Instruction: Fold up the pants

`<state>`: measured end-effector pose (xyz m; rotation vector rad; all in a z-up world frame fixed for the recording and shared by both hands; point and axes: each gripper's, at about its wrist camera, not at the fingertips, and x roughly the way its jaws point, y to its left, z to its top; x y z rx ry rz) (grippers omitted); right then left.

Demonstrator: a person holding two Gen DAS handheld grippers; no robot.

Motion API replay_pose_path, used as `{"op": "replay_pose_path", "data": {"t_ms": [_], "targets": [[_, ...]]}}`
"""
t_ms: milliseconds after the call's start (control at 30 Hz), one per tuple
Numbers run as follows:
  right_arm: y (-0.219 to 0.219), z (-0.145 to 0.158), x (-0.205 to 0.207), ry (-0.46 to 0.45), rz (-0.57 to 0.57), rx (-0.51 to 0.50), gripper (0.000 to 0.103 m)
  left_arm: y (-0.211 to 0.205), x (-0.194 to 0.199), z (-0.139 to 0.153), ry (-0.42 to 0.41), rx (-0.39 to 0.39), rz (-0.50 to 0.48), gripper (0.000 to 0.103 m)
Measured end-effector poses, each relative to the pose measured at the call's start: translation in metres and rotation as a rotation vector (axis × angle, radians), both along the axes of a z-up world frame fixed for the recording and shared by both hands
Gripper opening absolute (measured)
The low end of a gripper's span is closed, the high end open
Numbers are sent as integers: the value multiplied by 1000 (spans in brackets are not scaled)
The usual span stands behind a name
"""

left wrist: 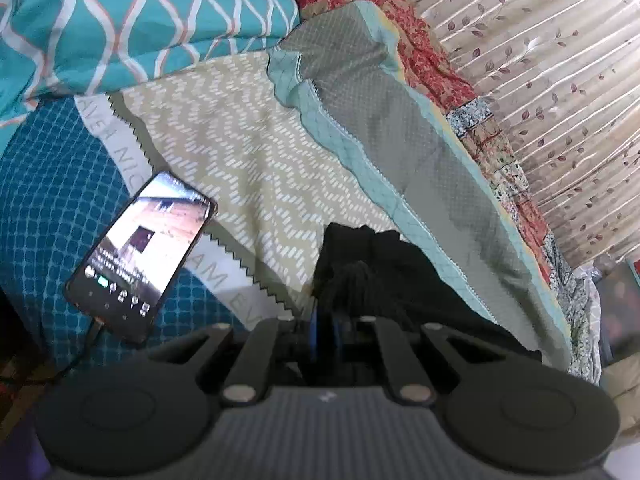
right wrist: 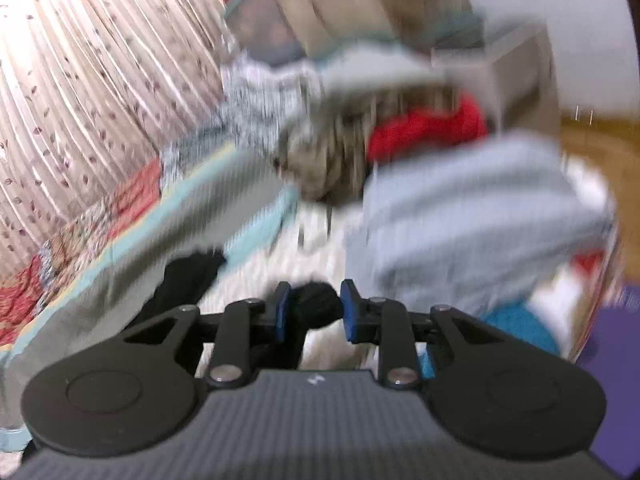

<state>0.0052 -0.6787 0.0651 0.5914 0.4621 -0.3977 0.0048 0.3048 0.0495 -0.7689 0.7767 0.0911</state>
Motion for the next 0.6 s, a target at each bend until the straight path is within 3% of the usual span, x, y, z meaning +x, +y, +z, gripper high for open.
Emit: {"op": "replay_pose_path", "data": {"t_ms": [33, 67, 133, 233, 367, 400, 467, 500, 533, 600], "targets": [[-1, 6, 1, 2, -8, -18, 25, 0, -1, -5, 11, -9, -1, 7], [-3, 9, 2, 19, -32, -57, 2, -1, -2, -9, 22, -9, 0, 7], [-14, 3, 1, 70, -91, -99, 2, -2, -7, -16, 55, 27, 11, 7], [-32, -16, -15, 124, -139, -41, 2, 5, -15, -32, 83, -30, 2, 7], [-25, -35, -31, 138, -91, 48, 8, 8, -17, -39, 107, -13, -9, 10], [-21, -38, -32, 132, -72, 67, 13, 7, -16, -39, 102, -18, -6, 10], [-8, -44, -31, 134, -30, 64, 37, 6, -14, -38, 97, -9, -8, 11], [1, -46, -26, 137, 4, 48, 58, 4, -13, -38, 100, -1, -9, 11], [8, -51, -21, 146, 41, 24, 67, 3, -11, -38, 105, 5, -10, 11], [21, -61, -12, 182, 86, -15, 69, 3, -10, -38, 110, 4, -8, 11]]}}
